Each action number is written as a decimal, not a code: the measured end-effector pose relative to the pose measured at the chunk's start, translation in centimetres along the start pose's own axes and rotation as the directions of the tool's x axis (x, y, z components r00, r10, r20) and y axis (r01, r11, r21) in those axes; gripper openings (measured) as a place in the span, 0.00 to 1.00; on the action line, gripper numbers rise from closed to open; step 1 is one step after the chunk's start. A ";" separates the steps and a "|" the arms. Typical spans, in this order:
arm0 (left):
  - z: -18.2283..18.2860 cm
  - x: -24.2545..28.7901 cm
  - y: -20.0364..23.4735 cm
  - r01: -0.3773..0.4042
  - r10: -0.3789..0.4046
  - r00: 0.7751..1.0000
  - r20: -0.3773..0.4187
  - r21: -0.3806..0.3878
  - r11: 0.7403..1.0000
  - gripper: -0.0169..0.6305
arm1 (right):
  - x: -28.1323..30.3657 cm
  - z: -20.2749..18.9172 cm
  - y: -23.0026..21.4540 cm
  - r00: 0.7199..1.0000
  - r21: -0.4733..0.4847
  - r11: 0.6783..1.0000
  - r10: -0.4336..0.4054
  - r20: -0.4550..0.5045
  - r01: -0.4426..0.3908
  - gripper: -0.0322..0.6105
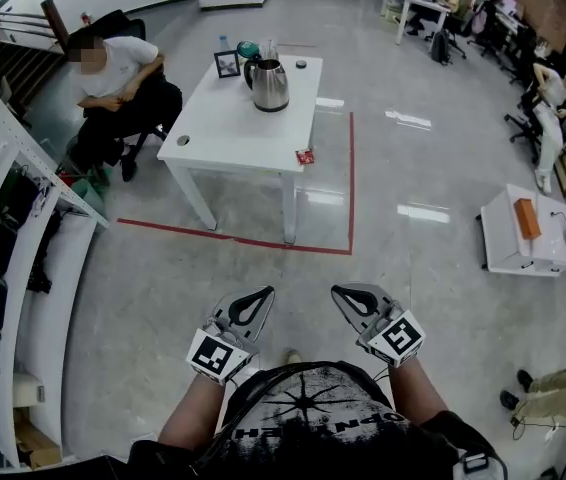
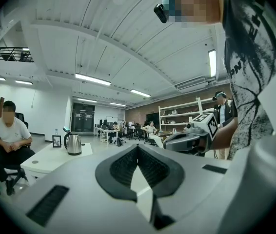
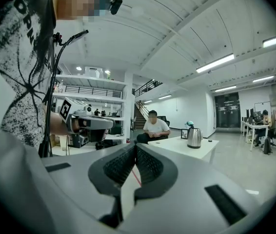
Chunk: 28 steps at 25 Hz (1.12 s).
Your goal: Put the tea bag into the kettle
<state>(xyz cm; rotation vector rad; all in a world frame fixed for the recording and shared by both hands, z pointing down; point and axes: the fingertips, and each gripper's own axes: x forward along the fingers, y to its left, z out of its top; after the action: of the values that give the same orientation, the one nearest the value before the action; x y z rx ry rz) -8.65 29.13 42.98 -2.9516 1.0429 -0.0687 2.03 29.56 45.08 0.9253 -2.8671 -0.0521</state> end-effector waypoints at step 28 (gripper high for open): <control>-1.0 11.1 12.4 -0.045 0.045 0.998 -0.045 -0.008 0.999 0.04 | 9.9 -1.8 -13.6 0.998 0.060 0.996 0.064 -0.002 -0.064 0.07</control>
<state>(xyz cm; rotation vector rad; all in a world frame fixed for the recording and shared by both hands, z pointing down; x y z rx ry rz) -7.83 12.55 44.12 -2.9464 1.1173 -0.1304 2.17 12.71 46.96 0.8417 -2.9074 0.0425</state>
